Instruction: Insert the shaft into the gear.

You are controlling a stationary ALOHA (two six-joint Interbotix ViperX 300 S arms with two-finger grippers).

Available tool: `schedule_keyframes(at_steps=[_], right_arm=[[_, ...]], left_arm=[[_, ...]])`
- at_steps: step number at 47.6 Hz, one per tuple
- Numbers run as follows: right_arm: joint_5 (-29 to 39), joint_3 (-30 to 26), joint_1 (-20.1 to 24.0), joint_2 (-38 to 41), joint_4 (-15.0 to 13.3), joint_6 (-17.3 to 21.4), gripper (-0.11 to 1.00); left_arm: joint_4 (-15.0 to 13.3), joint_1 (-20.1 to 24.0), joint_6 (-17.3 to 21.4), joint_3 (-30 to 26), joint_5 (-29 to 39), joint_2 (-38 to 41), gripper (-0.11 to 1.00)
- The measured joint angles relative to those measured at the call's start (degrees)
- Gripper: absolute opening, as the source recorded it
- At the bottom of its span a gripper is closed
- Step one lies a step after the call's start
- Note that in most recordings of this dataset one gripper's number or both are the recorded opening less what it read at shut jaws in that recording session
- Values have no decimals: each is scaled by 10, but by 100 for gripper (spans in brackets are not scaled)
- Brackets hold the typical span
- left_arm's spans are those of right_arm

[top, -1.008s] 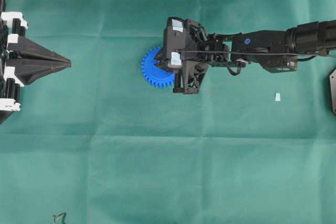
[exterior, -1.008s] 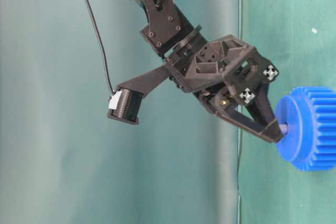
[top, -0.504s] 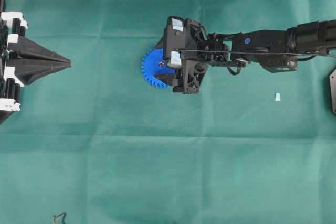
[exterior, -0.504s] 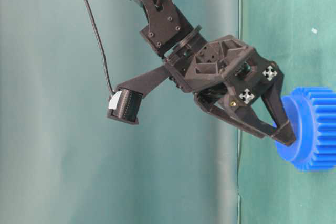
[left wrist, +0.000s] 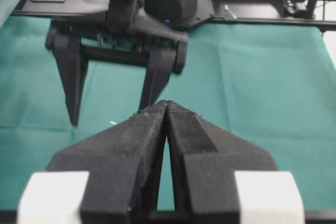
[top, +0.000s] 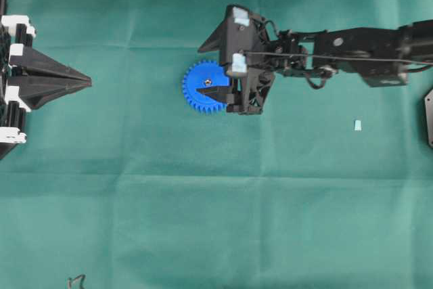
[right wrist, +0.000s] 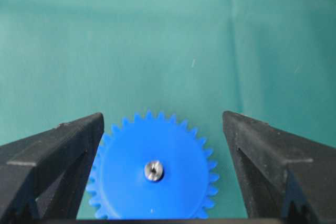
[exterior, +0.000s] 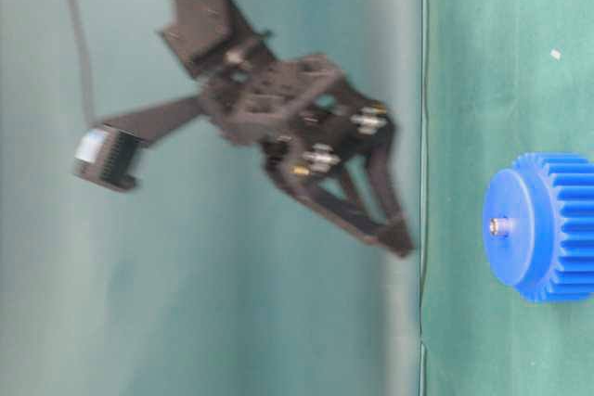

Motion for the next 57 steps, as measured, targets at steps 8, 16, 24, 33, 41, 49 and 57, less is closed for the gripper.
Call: schedule_keyframes(at_steps=[8,16,24,33,41,49,57], right_arm=[[1,7,0,-11,-1,0,93],[4,29,-1,-30,-1,2,93],[15,68,-2,-98,-1,2,93],[20,134,-2,-214,0,2,93],[29,202,-3,-338,0,1,93],[91,250,-2,-471,1,2,93],[164,273,-2,-576,1,3,93]], left_arm=[[-1,0,0,0,3,0,0],[-1,0,0,0,4,-1,0],[-1,0,0,0,4,-1,0],[0,0,0,0,4,-2,0],[-1,0,0,0,4,-2,0],[0,0,0,-1,4,-3,0],[-1,0,0,-1,4,-4,0]])
